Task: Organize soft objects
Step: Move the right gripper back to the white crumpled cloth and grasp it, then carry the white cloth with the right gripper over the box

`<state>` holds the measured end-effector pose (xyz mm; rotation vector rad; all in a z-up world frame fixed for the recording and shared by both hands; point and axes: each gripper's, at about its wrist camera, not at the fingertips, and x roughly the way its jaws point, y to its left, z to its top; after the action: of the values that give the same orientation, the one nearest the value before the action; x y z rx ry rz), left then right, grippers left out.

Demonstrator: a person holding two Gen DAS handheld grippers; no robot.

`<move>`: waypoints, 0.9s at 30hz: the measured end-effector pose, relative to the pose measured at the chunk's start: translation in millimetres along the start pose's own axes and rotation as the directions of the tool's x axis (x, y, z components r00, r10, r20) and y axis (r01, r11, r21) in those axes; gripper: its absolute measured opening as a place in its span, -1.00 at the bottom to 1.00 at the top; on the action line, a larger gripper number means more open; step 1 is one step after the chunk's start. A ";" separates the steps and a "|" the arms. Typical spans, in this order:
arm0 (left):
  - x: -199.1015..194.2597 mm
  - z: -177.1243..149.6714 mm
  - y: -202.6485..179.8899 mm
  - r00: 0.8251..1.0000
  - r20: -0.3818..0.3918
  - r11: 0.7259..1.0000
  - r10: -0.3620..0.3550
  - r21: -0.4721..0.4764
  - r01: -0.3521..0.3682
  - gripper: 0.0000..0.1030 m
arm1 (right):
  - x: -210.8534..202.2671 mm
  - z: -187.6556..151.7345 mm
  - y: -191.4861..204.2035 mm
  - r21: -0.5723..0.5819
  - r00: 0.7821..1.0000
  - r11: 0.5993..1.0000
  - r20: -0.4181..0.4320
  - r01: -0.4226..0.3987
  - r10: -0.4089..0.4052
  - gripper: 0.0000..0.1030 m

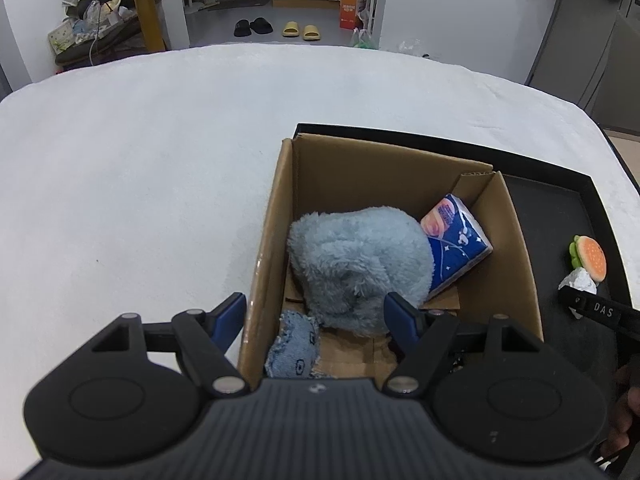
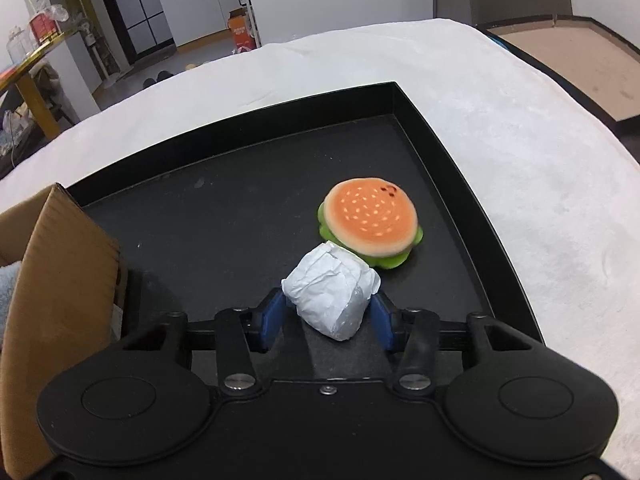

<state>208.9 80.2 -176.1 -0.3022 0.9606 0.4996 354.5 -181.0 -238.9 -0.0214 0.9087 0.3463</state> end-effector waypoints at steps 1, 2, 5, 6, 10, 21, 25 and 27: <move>-0.4 0.0 0.1 1.000 0.000 1.000 -0.010 -0.005 0.010 0.44 | -1.7 -0.5 -1.2 0.008 1.000 1.000 -0.002 -0.005 0.005 -0.12; -1.0 0.0 0.0 1.000 0.002 1.000 -0.014 -0.007 0.014 0.44 | -2.5 -0.9 -1.8 0.009 1.000 1.000 -0.003 -0.006 0.006 -0.12; -3.1 0.1 0.0 1.000 0.009 1.000 -0.018 -0.007 0.018 0.44 | -9.4 -4.9 -2.0 0.004 1.000 1.000 0.001 -0.002 0.002 -0.12; -3.5 -0.1 0.1 1.000 0.009 1.000 -0.019 -0.009 0.019 0.44 | -11.0 -5.5 -2.1 0.008 1.000 1.000 0.000 -0.004 0.004 -0.12; -5.7 -0.8 0.0 1.000 0.013 1.000 -0.022 -0.007 0.022 0.44 | -20.5 -10.1 0.2 0.002 1.000 1.000 0.003 -0.011 0.011 -0.12; -14.1 -3.2 7.8 0.998 0.020 0.998 -0.061 -0.024 0.061 0.44 | -49.3 -8.1 15.6 -0.008 0.998 0.999 0.024 -0.052 0.053 -0.12; -17.9 -3.8 10.9 0.996 0.033 0.996 -0.081 -0.025 0.081 0.44 | -60.2 -5.4 26.6 -0.024 0.997 0.997 0.040 -0.069 0.070 -0.12; -19.5 -4.2 13.7 0.996 0.040 0.996 -0.085 -0.030 0.086 0.44 | -64.5 -4.8 31.1 -0.033 0.996 0.997 0.046 -0.072 0.073 -0.12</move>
<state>189.4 84.7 -162.4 -0.3593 0.8991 0.4408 305.1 -170.9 -187.9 -0.0087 0.8590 0.4270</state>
